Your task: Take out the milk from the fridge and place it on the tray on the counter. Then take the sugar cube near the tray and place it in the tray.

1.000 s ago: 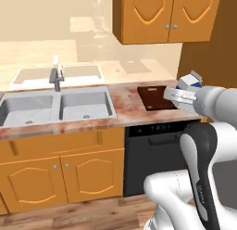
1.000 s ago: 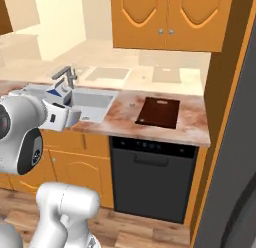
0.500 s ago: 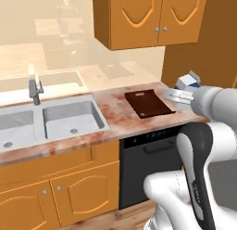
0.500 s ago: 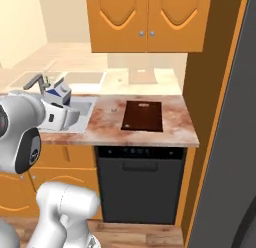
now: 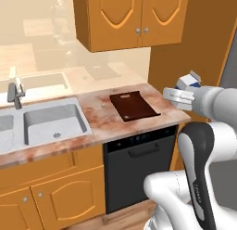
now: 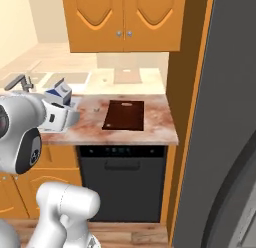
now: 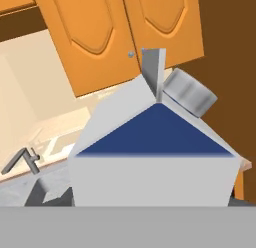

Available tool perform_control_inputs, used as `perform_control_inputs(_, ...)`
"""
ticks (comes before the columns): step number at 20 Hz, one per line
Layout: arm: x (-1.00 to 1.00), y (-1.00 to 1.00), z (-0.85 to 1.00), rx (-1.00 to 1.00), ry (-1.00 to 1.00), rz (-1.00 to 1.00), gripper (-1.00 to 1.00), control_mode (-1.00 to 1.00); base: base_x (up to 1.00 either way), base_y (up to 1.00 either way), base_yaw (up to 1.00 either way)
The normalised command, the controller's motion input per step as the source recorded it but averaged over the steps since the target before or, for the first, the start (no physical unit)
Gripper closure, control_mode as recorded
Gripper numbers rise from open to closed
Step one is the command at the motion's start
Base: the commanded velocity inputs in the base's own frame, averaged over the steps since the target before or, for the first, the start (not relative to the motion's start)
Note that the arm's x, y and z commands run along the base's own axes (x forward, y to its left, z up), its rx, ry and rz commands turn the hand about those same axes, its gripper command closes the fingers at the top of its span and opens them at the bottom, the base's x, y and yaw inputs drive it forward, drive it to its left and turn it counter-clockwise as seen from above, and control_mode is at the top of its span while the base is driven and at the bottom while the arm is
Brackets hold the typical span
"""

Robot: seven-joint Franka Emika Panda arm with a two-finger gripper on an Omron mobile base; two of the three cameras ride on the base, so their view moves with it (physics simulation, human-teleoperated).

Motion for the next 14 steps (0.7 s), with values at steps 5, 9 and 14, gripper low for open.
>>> perform_control_inputs(5,0.00,0.00,0.00,0.00,0.00,0.00,1.00,1.00,0.38,-0.42,0.00)
perform_control_inputs(9,0.00,0.00,0.00,0.00,0.00,0.00,1.00,1.00,0.59,-0.01,0.00)
perform_control_inputs(14,0.00,0.00,0.00,0.00,0.00,0.00,1.00,1.00,0.68,0.61,0.00)
